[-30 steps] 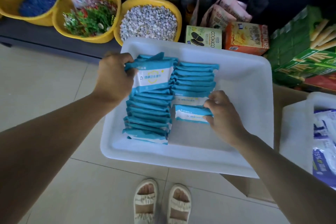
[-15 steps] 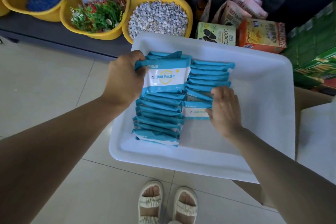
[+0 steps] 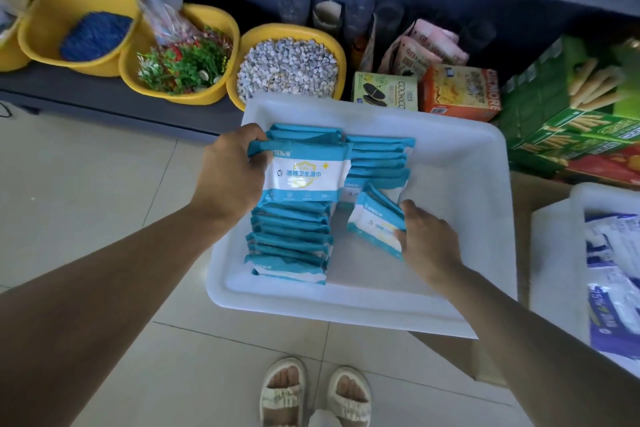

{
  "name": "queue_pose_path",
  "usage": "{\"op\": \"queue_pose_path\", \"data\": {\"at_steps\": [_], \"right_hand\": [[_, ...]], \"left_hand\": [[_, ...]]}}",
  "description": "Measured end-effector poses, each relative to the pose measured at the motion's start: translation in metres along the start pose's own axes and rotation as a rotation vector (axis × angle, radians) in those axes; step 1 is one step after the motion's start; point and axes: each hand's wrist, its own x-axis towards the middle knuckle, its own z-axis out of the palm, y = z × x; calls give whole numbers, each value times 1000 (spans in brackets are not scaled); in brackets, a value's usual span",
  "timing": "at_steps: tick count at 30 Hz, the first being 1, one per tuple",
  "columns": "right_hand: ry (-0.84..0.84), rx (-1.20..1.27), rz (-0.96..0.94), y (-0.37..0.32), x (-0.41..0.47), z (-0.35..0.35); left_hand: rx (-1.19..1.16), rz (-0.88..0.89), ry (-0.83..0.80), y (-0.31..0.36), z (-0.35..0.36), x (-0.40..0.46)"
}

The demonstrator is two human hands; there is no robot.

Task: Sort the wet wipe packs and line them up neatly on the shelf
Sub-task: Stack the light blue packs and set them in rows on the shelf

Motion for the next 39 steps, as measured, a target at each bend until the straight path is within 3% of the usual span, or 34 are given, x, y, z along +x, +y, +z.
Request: {"op": "queue_pose_path", "data": {"at_steps": [5,10,21,30,39], "right_hand": [[122,50,-41,21,-34,-89],[241,99,5,27,-75,-226],[467,135,3,36,-185,-510],[703,168,-8,57,-224,-645],[823,176,-79,111,-162,-758]], "left_hand": [[-63,17,6,57,-47,-9],[-144,46,31,143,-121,-14],[-163,324,122,338,-308,-26],[-196,486,208,453,-382,-25],[-230,542,333,550,-405,24]]}}
